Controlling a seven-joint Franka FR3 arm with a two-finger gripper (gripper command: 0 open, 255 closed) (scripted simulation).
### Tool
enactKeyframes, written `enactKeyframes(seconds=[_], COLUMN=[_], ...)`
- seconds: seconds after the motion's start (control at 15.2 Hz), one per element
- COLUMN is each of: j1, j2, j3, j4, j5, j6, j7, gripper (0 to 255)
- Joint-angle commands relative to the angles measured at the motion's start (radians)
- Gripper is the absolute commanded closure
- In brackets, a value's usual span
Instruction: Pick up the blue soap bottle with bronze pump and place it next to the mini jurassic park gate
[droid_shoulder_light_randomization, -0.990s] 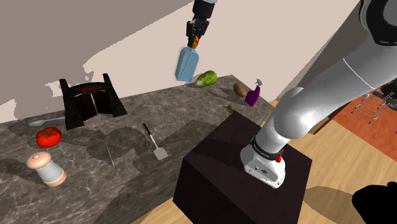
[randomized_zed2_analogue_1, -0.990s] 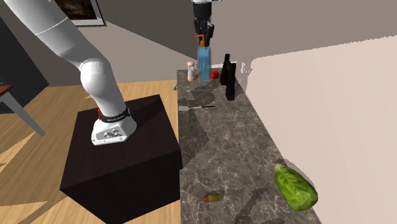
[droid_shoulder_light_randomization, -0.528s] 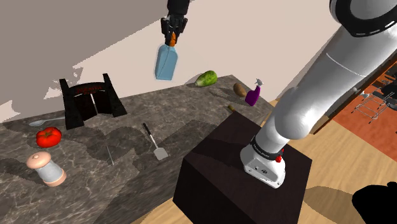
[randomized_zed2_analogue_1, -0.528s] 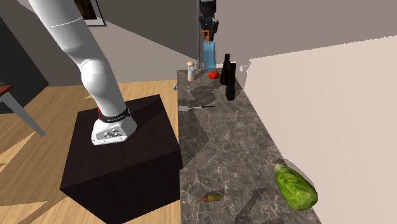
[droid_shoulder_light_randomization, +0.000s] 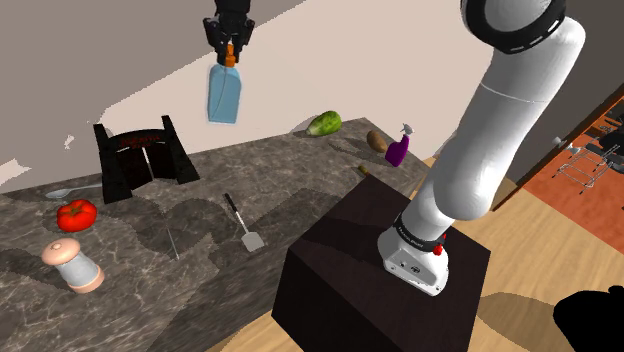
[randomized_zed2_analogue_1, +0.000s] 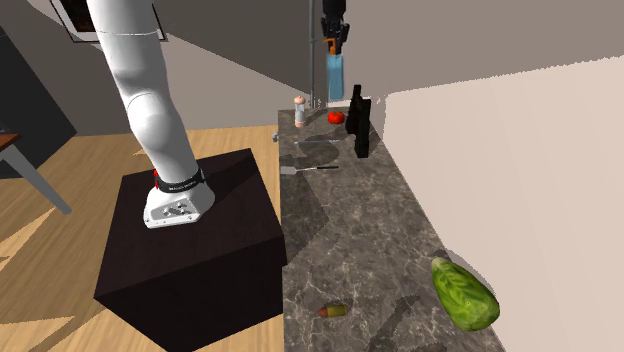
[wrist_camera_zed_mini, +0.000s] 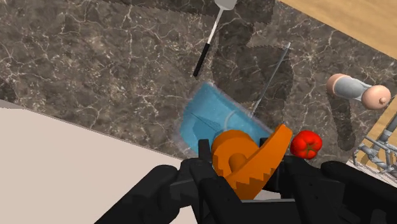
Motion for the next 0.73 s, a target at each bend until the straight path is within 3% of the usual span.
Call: enactKeyframes(seconds=[0.0, 0.26, 0.53, 0.66], j1=[0.020, 0.062, 0.113, 0.112], j2=[0.067, 0.231, 0.435, 0.422], j3=[0.014, 0.031, 0.037, 0.036], j4=[0.088, 0.319, 0.635, 0.587], j5=[-0.011, -0.036, -0.062, -0.061], j6=[-0.020, -0.088, -0.200, -0.165], j7=[0.036, 0.093, 0.138, 0.138], gripper=[255, 255, 255, 255])
